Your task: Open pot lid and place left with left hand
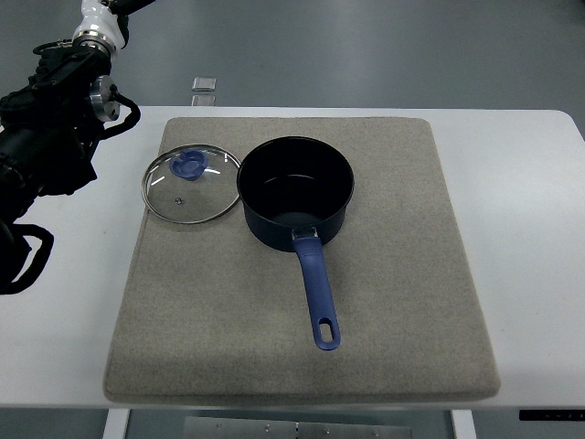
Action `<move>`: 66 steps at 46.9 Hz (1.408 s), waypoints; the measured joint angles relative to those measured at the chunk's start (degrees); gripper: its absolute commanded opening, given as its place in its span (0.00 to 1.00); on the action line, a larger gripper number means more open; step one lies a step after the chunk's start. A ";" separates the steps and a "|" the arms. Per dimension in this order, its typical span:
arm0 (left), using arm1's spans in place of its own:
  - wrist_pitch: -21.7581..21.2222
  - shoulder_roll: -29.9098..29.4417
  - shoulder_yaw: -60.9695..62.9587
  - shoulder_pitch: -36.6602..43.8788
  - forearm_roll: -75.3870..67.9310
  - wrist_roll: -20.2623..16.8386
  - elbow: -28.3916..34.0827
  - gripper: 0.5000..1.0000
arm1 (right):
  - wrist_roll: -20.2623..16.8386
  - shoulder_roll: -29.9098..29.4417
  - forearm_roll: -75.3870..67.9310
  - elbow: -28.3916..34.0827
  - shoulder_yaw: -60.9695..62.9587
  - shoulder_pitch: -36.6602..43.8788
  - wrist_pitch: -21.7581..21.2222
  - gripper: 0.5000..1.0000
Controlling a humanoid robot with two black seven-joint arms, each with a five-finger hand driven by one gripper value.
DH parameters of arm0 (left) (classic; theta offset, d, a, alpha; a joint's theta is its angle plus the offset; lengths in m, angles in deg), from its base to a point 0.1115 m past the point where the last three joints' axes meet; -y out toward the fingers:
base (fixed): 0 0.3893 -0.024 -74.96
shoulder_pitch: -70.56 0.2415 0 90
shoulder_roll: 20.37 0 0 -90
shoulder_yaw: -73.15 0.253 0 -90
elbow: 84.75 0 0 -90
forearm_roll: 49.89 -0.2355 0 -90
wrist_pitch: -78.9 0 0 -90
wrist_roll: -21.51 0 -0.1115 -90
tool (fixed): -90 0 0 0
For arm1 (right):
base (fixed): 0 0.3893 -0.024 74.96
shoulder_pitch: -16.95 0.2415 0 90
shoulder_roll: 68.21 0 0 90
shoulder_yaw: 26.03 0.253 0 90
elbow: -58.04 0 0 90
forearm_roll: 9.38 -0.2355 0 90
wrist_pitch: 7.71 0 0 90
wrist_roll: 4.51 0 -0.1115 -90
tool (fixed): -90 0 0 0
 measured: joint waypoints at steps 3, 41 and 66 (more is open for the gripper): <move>-0.04 0.02 -0.01 0.01 0.00 2.68 -0.07 0.54 | 0.00 0.00 0.00 0.00 0.00 -0.02 0.00 0.83; 3.28 1.61 -6.65 2.45 13.55 5.83 -0.05 0.56 | 0.01 0.00 0.00 -0.01 0.00 0.01 0.00 0.83; 3.35 1.35 -6.08 5.31 13.07 4.87 -0.09 0.68 | 0.01 0.00 0.00 -0.01 0.00 -0.01 0.00 0.83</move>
